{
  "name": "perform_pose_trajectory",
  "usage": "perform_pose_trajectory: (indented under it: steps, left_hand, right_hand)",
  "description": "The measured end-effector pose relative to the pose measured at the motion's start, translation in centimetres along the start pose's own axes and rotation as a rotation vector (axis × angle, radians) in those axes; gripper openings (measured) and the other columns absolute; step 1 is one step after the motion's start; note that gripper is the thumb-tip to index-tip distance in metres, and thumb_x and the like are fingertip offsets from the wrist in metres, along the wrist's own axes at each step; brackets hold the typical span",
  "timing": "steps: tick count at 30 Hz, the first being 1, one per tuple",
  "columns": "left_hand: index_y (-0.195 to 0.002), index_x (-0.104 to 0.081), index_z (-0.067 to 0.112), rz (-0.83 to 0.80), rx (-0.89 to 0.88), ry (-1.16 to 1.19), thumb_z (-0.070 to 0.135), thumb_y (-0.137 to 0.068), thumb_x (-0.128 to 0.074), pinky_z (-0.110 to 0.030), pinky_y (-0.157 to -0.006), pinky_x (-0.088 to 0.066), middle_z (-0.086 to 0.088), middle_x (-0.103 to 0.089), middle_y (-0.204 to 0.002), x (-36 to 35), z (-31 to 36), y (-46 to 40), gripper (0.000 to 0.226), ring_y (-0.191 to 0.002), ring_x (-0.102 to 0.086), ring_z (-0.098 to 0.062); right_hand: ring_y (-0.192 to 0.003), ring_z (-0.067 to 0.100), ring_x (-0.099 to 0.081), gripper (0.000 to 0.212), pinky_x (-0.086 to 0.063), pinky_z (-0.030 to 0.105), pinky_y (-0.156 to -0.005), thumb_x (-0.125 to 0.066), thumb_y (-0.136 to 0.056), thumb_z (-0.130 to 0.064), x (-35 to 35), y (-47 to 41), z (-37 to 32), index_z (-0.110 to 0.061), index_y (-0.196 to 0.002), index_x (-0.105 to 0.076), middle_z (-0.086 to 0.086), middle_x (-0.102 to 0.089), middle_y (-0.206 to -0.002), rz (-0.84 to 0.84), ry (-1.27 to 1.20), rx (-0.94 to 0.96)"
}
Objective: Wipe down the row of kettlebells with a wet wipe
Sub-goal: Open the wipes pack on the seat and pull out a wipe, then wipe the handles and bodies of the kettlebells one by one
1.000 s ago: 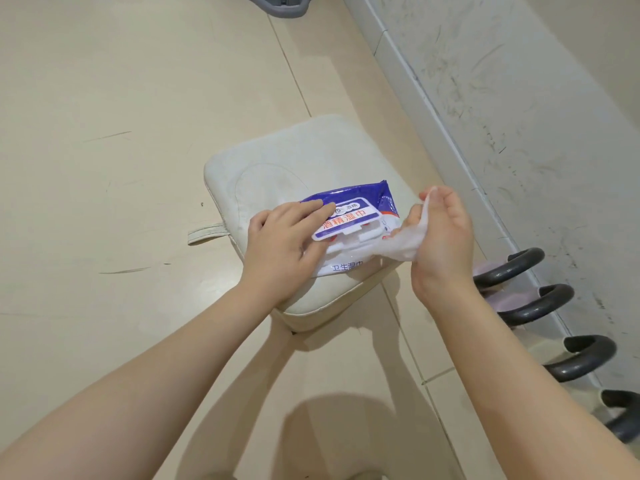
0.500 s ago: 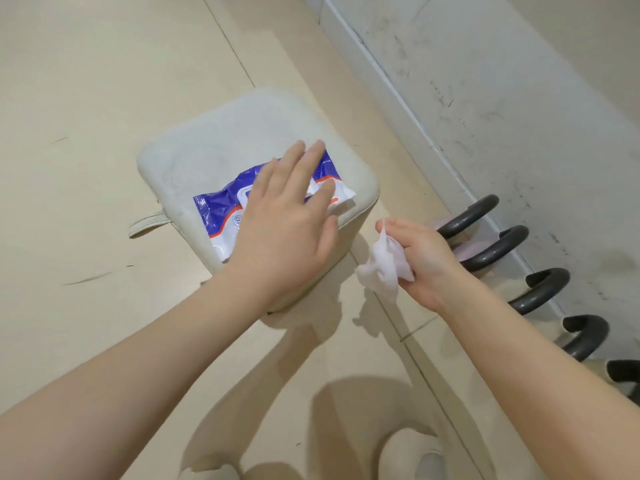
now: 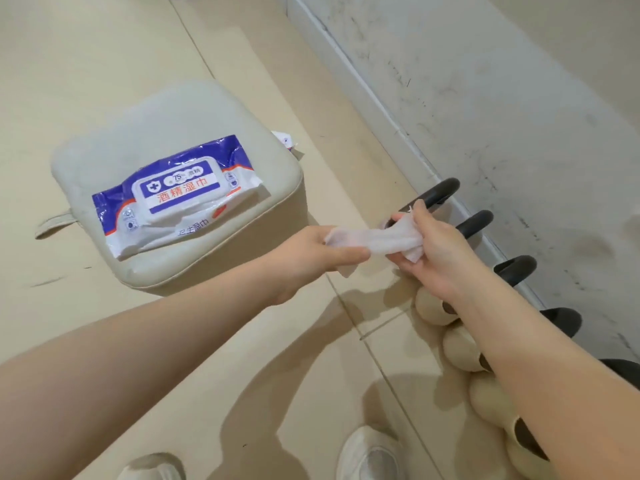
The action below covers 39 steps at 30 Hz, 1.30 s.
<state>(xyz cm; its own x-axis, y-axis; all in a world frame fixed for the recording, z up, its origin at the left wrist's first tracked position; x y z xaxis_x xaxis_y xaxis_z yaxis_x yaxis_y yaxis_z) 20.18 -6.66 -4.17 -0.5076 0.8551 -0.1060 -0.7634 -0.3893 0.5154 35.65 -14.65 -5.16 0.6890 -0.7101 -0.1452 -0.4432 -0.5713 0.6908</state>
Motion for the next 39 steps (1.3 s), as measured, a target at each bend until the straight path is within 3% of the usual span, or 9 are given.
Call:
perform_pose_trajectory:
  steps: [4,7,11,15,23,27,29,36,39]
  left_hand:
    - [-0.095,-0.062,0.016,0.026,0.161,0.265,0.021,-0.090,-0.056,-0.026,-0.083,-0.047,0.002,-0.067,-0.091,-1.5,2.4,-2.6,0.010,-0.091,-0.065,-0.015]
    - [-0.091,-0.055,0.015,0.087,0.173,0.218,0.022,-0.092,-0.050,-0.022,-0.069,-0.050,-0.001,-0.062,-0.086,-2.3,4.8,-4.7,0.009,-0.074,-0.061,-0.014]
    - [-0.090,-0.055,0.016,0.186,0.074,0.016,0.022,-0.092,-0.053,-0.017,-0.049,-0.048,-0.001,-0.058,-0.078,-3.0,5.8,-6.9,0.006,-0.059,-0.054,-0.010]
    - [-0.085,-0.059,0.016,0.135,0.058,-0.136,0.016,-0.091,-0.052,-0.018,-0.050,-0.041,0.000,-0.052,-0.065,-2.6,5.0,-9.3,0.009,-0.043,-0.044,-0.008]
    - [-0.090,-0.063,0.012,0.369,-0.043,-0.657,0.016,-0.086,-0.046,-0.028,-0.067,-0.043,-0.005,-0.064,-0.085,-0.4,4.9,-16.9,0.017,-0.081,-0.058,-0.022]
    - [-0.098,-0.063,0.013,0.041,-0.026,-0.561,0.020,-0.090,-0.051,-0.023,-0.065,-0.043,0.001,-0.061,-0.087,-1.6,4.9,-19.1,0.015,-0.078,-0.057,-0.013]
    - [-0.102,-0.064,0.013,-0.133,0.008,-0.532,0.021,-0.090,-0.055,-0.018,-0.066,-0.045,0.001,-0.064,-0.087,-2.3,4.0,-19.1,0.017,-0.078,-0.058,-0.011]
    - [-0.088,-0.063,0.010,-0.218,0.102,-0.446,0.002,-0.085,-0.054,-0.011,-0.056,-0.044,-0.005,-0.061,-0.076,-1.6,2.5,-19.6,0.013,-0.069,-0.053,-0.014]
    - [-0.083,-0.064,0.011,-0.219,0.123,-0.407,0.003,-0.085,-0.055,-0.013,-0.055,-0.044,-0.005,-0.061,-0.074,-1.5,2.3,-19.8,0.011,-0.069,-0.054,-0.017]
  right_hand:
    - [-0.121,0.023,-0.053,0.084,-0.051,0.049,-0.091,-0.087,-0.051,-0.039,3.7,0.6,0.2,-0.003,-0.120,-0.056,0.015,-0.053,-0.132,-0.357,-0.150,-0.111]
    - [-0.103,0.017,-0.065,0.064,-0.047,0.045,-0.096,-0.091,-0.042,-0.026,4.8,0.4,0.8,-0.012,-0.102,-0.071,0.008,-0.067,-0.115,-0.418,-0.316,-0.156]
    - [-0.080,0.014,-0.068,0.032,-0.045,0.043,-0.097,-0.070,-0.067,-0.017,5.2,-0.1,1.3,-0.014,-0.098,-0.064,0.001,-0.074,-0.083,-0.295,-0.309,-0.267]
    - [-0.087,0.013,-0.064,0.011,-0.045,0.036,-0.088,-0.060,-0.085,-0.015,6.0,-0.9,1.1,-0.020,-0.095,-0.063,-0.003,-0.074,-0.080,-0.111,-0.279,-0.259]
    - [-0.111,0.025,-0.058,0.027,-0.044,0.037,-0.100,-0.051,-0.094,-0.012,7.9,-2.4,0.2,-0.011,-0.121,-0.053,0.011,-0.059,-0.124,0.367,-0.550,-0.098]
    - [-0.059,0.013,-0.059,0.010,-0.044,0.022,-0.050,-0.052,-0.090,-0.015,6.6,-2.9,-1.7,-0.013,-0.097,-0.058,-0.001,-0.059,-0.065,0.630,-0.103,0.149]
    - [-0.047,0.008,-0.052,0.010,-0.038,0.015,-0.038,-0.052,-0.089,-0.017,5.6,-3.1,-2.1,-0.014,-0.099,-0.054,-0.003,-0.053,-0.061,0.695,-0.007,0.232]
    - [-0.068,0.019,-0.054,0.019,-0.039,0.027,-0.056,-0.056,-0.082,-0.029,1.1,-5.6,0.2,-0.011,-0.077,-0.054,0.001,-0.055,-0.071,0.680,0.335,0.191]
    - [-0.070,0.019,-0.055,0.041,-0.044,0.029,-0.066,-0.045,-0.093,-0.040,-0.1,-6.2,1.7,-0.010,-0.068,-0.058,0.007,-0.057,-0.074,0.574,-0.089,0.154]
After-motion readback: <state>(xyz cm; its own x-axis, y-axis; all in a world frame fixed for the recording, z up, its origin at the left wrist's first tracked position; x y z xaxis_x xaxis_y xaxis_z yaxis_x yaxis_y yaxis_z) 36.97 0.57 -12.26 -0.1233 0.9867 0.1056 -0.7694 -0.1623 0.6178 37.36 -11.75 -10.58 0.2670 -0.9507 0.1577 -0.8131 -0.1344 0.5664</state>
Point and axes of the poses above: each hand's wrist, its own y-axis away from the middle knuckle, its own x-axis out of the back of the hand, z = x × y, the point moved 3 cm from there along -y, towards the middle knuckle
